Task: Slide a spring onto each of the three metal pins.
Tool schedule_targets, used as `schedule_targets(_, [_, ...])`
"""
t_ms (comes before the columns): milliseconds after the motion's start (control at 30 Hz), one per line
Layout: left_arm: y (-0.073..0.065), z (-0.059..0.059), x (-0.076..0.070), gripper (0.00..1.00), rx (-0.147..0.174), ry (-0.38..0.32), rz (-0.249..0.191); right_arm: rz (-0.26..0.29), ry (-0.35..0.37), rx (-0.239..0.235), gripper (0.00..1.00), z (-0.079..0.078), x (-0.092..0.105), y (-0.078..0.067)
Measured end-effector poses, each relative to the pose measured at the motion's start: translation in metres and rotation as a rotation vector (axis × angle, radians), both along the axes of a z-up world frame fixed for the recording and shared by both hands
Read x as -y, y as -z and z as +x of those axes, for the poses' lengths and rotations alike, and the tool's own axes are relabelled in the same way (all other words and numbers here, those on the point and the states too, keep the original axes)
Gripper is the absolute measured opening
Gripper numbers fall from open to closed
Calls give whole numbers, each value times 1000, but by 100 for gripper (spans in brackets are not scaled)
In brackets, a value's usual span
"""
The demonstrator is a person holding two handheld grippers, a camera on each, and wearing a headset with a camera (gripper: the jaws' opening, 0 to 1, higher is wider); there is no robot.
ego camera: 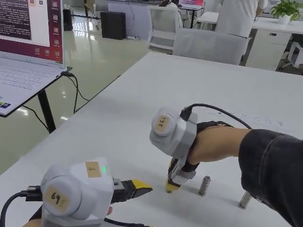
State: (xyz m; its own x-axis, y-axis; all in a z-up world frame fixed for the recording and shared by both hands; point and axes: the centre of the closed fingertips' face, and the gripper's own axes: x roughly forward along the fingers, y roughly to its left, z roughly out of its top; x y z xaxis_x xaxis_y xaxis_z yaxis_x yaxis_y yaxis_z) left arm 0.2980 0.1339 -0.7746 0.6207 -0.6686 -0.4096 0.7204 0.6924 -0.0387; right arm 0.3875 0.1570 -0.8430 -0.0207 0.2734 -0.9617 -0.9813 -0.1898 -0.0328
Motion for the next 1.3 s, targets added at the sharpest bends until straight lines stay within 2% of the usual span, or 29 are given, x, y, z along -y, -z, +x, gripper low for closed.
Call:
schedule_targets(467, [0, -1, 1, 48, 0, 6, 1, 35, 22, 16, 24, 6, 9, -8])
schedule_targets(667, [1, -2, 2, 48, -1, 9, 4, 44, 50, 14, 26, 8, 21, -8])
schedule_targets(1300, [3, -3, 3, 48, -7, 14, 14, 86, 135, 22, 39, 19, 56, -9])
